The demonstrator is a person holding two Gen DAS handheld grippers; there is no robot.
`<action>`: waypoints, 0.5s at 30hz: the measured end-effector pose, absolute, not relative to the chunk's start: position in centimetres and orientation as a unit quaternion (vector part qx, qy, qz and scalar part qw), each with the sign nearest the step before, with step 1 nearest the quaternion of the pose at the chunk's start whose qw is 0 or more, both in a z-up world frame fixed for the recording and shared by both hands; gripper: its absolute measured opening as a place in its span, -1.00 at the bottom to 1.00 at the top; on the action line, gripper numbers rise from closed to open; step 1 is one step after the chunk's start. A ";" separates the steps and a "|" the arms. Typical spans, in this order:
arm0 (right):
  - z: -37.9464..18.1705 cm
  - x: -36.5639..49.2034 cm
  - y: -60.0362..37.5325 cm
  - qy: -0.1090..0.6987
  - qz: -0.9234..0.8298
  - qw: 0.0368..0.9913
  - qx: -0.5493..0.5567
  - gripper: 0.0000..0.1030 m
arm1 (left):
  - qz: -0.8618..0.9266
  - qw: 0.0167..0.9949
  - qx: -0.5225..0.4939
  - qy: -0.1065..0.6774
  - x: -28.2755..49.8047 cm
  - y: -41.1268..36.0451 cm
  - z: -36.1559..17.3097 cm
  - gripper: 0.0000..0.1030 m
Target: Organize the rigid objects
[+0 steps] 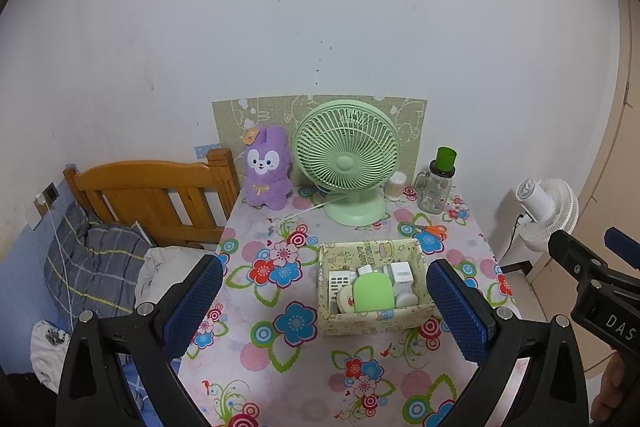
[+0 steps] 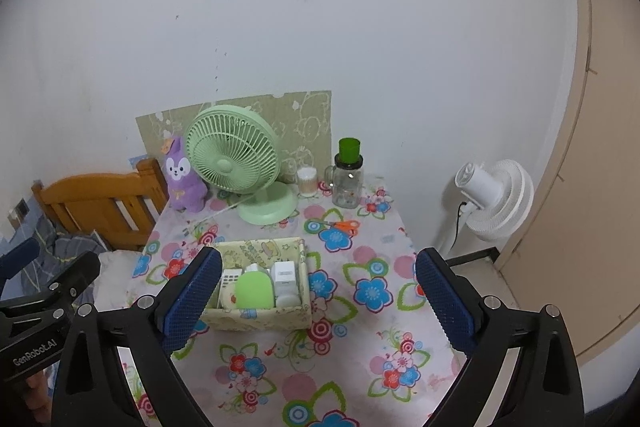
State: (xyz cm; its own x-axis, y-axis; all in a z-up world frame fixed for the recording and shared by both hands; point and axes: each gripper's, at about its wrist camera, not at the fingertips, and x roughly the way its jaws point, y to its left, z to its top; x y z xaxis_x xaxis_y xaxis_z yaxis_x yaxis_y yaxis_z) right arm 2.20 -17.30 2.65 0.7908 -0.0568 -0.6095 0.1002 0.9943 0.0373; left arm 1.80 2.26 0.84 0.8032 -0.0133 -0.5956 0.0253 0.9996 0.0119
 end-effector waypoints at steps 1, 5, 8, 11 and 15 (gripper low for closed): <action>2.6 2.3 -17.2 0.324 -0.038 0.944 0.037 0.92 | -0.009 0.949 0.009 0.315 1.9 2.3 0.8 1.00; 2.4 2.4 -17.2 0.327 -0.041 0.943 0.037 0.92 | -0.007 0.948 0.008 0.319 2.1 2.3 0.7 1.00; 2.4 2.4 -17.2 0.326 -0.041 0.944 0.037 0.92 | -0.005 0.946 0.005 0.324 2.4 2.3 0.5 1.00; 2.3 2.4 -17.2 0.326 -0.046 0.944 0.035 0.92 | -0.009 0.945 0.000 0.328 2.5 2.3 0.5 1.00; 2.2 2.5 -17.3 0.326 -0.044 0.944 0.037 0.92 | -0.009 0.945 0.002 0.327 2.5 2.2 0.5 1.00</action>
